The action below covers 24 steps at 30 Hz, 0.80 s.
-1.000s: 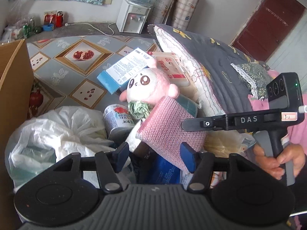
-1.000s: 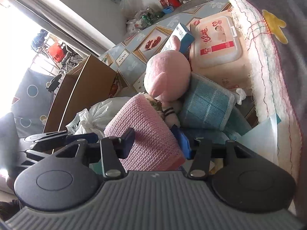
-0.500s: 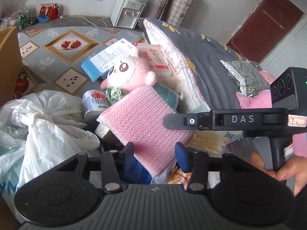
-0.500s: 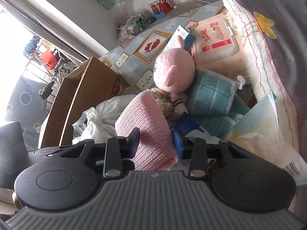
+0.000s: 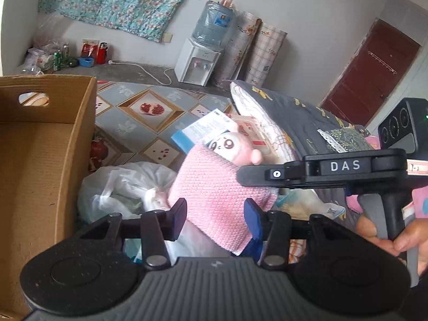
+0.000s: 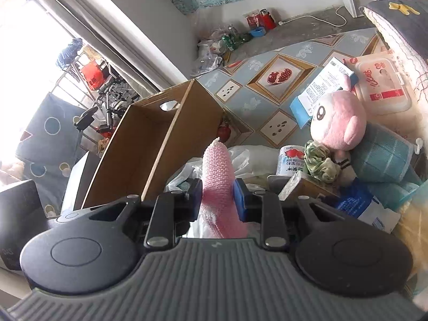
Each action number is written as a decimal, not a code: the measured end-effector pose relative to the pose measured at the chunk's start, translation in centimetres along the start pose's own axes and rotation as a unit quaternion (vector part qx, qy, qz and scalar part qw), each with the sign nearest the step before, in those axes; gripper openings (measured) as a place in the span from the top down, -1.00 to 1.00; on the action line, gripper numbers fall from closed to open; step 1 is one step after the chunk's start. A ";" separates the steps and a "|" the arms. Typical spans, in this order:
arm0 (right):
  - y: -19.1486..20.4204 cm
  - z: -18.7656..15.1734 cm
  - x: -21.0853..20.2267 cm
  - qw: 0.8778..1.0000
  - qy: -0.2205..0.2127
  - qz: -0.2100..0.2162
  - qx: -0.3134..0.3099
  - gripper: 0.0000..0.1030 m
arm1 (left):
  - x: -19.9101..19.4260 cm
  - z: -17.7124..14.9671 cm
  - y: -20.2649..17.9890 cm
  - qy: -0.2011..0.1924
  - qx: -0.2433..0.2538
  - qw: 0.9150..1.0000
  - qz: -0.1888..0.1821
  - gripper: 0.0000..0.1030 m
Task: Organize soft objects
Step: 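Lift the pink knitted pouch with the right gripper out of the pile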
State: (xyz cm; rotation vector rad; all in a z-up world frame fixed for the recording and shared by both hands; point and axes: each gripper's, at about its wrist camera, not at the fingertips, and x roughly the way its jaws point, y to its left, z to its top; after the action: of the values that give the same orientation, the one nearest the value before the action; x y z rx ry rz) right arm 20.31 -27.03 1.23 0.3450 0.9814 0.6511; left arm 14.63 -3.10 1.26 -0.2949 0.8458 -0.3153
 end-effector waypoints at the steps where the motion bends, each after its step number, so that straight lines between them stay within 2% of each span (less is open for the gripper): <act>1: -0.3 -0.1 0.2 1.000 -0.002 -0.007 0.004 0.52 | 0.1 -0.1 0.7 0.008 -0.004 1.000 0.000 0.08; 6: -2.8 -0.7 0.4 0.999 -0.007 -0.018 0.035 0.46 | 1.4 -0.5 1.7 0.034 -0.009 0.999 -0.011 0.08; 13: -6.0 -1.7 1.4 0.998 0.011 -0.021 0.052 0.42 | 4.3 -1.3 -0.4 0.071 0.008 0.997 -0.038 0.08; 18: -10.2 -3.0 2.3 0.993 0.020 0.022 0.112 0.48 | 6.7 -1.8 -1.5 0.099 0.016 0.994 -0.034 0.07; 24: -12.9 -3.5 3.0 0.986 0.015 0.069 0.154 0.47 | 8.1 -1.3 -1.4 0.111 0.015 0.994 -0.020 0.00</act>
State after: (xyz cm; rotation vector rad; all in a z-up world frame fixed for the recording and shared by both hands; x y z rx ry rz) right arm 22.95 -34.96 -9.56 0.6824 1.0964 0.6320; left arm 18.46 -7.66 -4.54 -0.2515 1.0540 -0.4025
